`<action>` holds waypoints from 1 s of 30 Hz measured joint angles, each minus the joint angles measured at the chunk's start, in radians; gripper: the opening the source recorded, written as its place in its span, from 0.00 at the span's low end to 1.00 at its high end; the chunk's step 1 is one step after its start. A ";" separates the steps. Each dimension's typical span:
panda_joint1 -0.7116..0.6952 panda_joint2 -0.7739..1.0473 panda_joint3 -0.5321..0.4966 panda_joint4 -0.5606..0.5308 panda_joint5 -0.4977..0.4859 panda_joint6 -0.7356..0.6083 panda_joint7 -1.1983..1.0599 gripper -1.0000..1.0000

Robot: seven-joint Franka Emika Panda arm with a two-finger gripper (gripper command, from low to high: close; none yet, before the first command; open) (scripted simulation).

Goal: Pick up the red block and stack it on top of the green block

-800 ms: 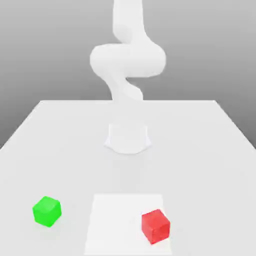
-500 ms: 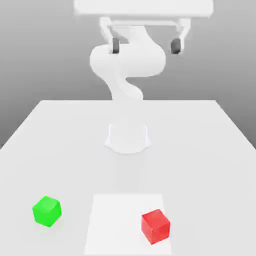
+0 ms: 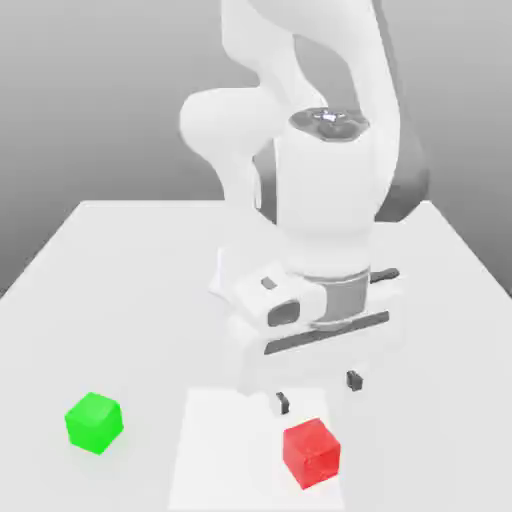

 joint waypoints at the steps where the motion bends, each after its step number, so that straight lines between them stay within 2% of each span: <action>1: 0.001 0.036 -0.001 0.003 -0.001 0.028 -0.002 0.50; 4: 0.000 0.145 0.001 0.017 -0.001 0.118 -0.003 0.50; 5: 0.000 0.167 0.001 0.020 0.000 0.137 -0.004 0.00; 12: -0.001 0.165 0.002 0.020 -0.003 0.135 -0.002 0.00; 18: -0.015 -0.016 -0.005 -0.008 -0.002 -0.018 -0.024 0.00; 30: -0.371 -0.128 -0.189 -0.038 0.007 -0.102 -0.552 0.00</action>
